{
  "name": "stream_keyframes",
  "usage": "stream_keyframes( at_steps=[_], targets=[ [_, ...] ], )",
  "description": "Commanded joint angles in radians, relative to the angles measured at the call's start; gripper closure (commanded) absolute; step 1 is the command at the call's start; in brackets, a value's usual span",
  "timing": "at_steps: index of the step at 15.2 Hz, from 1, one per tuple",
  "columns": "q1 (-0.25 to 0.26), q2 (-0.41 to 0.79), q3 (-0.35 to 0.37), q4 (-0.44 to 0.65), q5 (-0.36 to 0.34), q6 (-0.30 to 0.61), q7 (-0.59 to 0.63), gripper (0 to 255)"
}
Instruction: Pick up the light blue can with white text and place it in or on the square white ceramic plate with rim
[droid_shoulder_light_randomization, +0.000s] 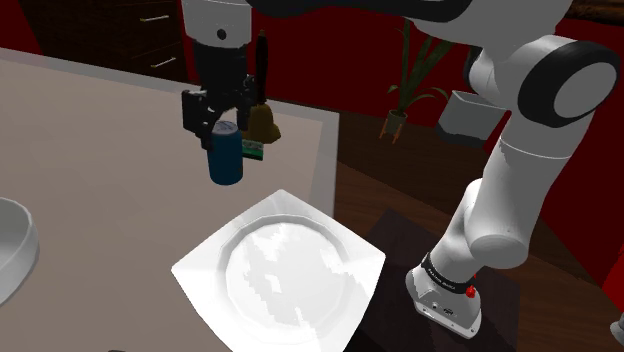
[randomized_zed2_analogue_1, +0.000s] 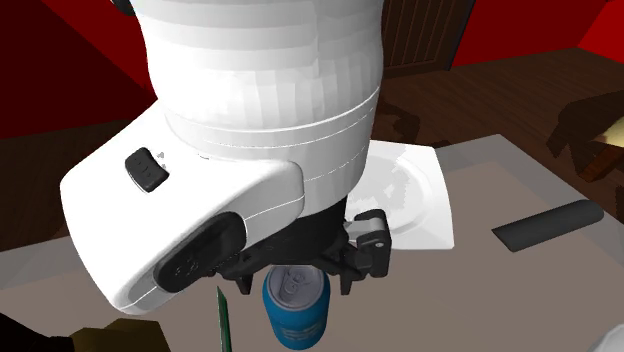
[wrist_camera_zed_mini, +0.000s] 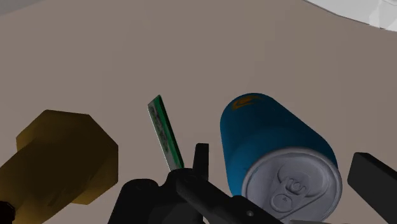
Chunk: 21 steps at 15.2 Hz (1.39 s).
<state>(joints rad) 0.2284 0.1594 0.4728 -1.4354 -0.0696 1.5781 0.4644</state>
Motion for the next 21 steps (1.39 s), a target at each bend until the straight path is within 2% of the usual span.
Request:
stream_keyframes(
  at_steps=[1, 8, 9, 18, 21],
  targets=[
    [-0.001, -0.005, 0.0, -0.026, 0.002, 0.022, 0.0, 0],
    [-0.001, -0.005, 0.0, -0.026, 0.002, 0.022, 0.0, 0],
    [-0.001, -0.005, 0.0, -0.026, 0.002, 0.022, 0.0, 255],
    [-0.001, -0.005, 0.0, -0.026, 0.002, 0.022, 0.0, 255],
    [0.004, 0.009, 0.002, 0.031, -0.004, -0.023, 0.004, 255]
  ],
)
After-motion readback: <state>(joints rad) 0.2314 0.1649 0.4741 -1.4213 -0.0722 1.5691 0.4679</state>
